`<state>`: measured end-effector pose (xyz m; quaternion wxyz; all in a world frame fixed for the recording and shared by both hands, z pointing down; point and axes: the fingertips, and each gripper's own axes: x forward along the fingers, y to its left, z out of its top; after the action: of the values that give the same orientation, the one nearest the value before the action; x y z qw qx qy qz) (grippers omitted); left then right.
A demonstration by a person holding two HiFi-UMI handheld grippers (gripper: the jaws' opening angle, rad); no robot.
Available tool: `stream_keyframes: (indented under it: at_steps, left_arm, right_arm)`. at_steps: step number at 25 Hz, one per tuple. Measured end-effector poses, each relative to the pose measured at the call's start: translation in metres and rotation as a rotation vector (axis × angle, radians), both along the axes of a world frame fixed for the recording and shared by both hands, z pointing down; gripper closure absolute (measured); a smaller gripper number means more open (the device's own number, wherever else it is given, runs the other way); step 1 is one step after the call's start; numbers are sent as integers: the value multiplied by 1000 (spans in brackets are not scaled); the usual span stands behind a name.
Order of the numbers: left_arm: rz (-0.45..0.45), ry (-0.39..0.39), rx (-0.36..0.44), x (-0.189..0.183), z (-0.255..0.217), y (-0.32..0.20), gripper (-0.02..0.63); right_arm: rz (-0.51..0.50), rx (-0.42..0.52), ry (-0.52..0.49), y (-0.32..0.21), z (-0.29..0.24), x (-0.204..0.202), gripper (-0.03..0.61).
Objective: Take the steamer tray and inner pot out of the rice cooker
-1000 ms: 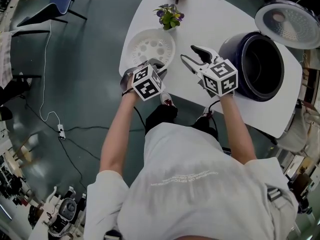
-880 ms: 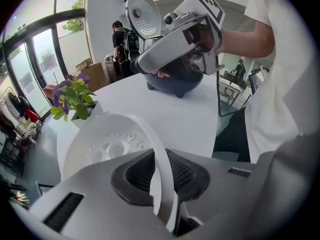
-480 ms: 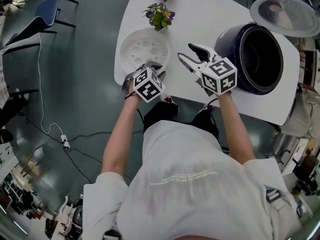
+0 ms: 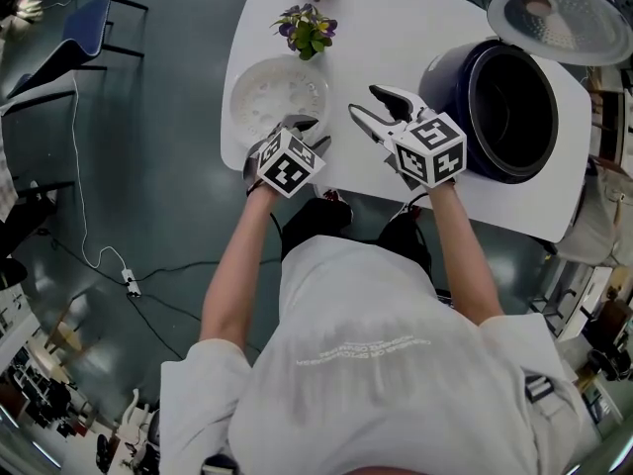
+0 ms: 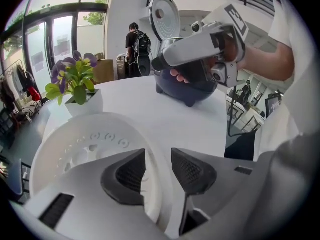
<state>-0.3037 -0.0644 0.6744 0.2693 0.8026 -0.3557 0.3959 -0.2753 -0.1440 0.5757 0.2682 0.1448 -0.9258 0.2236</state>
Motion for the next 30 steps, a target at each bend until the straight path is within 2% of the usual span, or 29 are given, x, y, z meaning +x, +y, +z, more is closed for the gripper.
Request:
stream_keyframes:
  at_steps: [4, 8, 14, 19, 23, 30]
  left_arm:
    - [-81, 29, 48, -6, -13, -10, 430]
    - [-159, 11, 107, -16, -30, -15, 430]
    - [-364, 45, 211, -37, -69, -17, 430]
    - [-472, 38, 287, -51, -111, -8, 430]
    - [-537, 32, 372, -61, -150, -2, 430]
    - [-591, 26, 504, -63, -216, 8, 430]
  right_arm:
    - [-12, 6, -11, -2, -6, 3, 344]
    - [-35, 13, -29, 1, -16, 3, 344]
    - [-96, 41, -57, 13, -38, 2, 344]
    - [-142, 77, -94, 24, -66, 2, 344]
    - [-175, 129, -135, 27, -96, 4, 344]
    - [-168, 224, -172, 23, -148, 32, 344]
